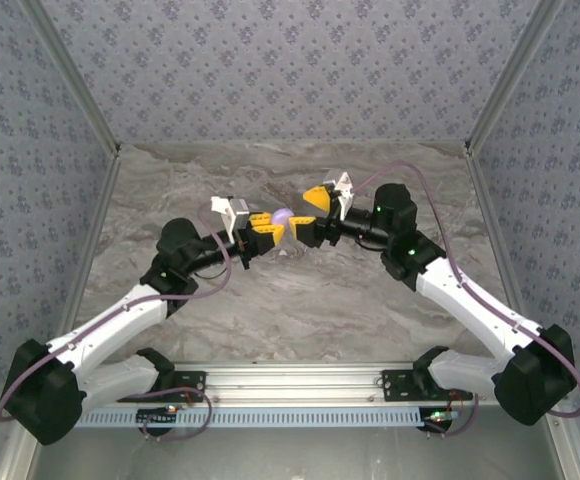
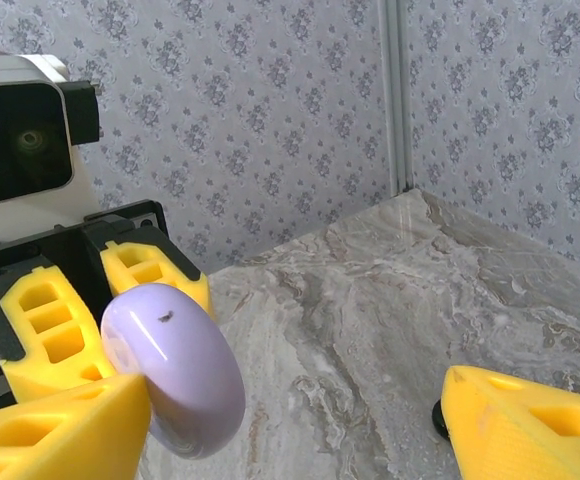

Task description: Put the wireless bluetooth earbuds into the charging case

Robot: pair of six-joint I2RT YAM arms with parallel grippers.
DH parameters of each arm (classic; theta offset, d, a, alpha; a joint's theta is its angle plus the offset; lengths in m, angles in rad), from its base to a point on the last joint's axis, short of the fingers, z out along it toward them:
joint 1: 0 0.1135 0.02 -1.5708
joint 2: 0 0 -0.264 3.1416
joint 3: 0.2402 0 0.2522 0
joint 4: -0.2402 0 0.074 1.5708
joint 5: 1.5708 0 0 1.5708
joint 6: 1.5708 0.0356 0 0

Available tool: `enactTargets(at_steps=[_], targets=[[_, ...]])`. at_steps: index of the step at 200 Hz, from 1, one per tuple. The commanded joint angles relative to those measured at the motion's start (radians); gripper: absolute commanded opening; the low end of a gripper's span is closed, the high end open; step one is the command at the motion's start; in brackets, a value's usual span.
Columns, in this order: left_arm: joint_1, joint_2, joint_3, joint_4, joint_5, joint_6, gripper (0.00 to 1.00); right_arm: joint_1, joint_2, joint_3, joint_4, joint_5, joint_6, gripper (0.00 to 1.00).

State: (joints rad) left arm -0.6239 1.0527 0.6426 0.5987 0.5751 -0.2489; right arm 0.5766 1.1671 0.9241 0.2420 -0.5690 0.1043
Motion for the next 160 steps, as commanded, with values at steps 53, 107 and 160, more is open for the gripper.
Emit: enactTargets(at_steps=[53,107,160], targets=[[-0.017,-0.003,0.061,-0.008,0.054,0.043,0.00,-0.041,0.049,0.074,-0.012,-0.002,0.005,0.76],[-0.018,-0.009,0.060,-0.055,0.010,0.070,0.00,-0.073,-0.009,0.068,-0.028,-0.022,0.031,0.76],[-0.020,-0.061,0.019,-0.060,-0.056,0.097,0.00,-0.139,-0.021,0.108,-0.360,0.106,0.099,0.72]])
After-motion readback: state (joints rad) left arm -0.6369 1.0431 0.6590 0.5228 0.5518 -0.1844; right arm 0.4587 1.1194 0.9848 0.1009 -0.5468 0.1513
